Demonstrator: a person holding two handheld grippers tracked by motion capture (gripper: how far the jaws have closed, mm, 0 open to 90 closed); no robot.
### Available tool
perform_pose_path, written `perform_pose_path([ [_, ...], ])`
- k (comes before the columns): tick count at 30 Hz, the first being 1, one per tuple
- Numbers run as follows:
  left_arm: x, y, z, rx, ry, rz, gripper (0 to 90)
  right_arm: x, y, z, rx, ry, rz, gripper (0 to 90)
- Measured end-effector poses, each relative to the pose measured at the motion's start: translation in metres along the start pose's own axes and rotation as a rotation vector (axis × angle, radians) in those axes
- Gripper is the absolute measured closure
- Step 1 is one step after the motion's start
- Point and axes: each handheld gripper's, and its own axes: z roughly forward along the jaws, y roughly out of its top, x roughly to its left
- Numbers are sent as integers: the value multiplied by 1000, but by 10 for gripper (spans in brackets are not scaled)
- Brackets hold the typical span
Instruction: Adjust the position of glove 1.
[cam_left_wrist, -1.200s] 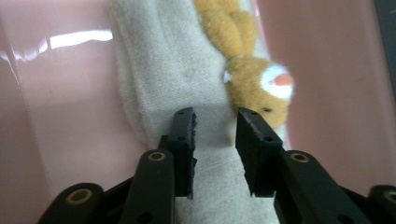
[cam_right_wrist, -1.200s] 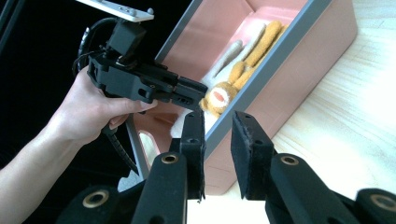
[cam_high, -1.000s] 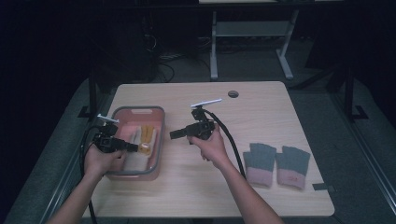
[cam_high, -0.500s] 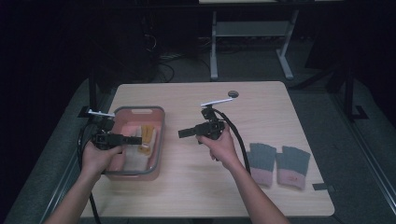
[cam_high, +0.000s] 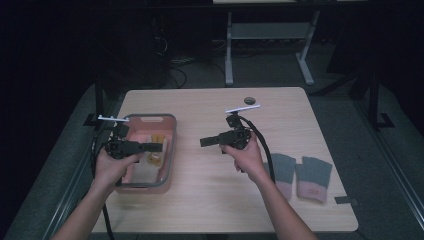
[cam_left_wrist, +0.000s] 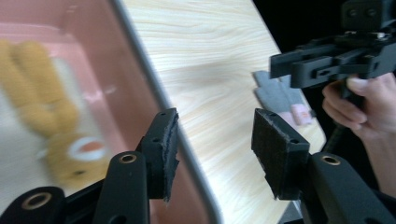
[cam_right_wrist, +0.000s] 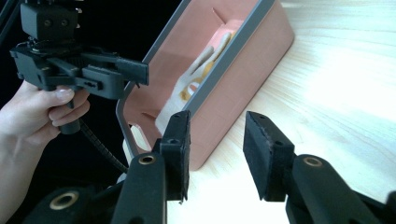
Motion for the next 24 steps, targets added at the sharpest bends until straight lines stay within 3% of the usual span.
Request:
perform_pose_path([
  [14,-18,4,25,36,-78,18,409,-9,-10,-27,-25,-29,15,562],
  [24,-36,7,47,69,-121,47,388,-17,-18,-47,-53,-42,18,546],
])
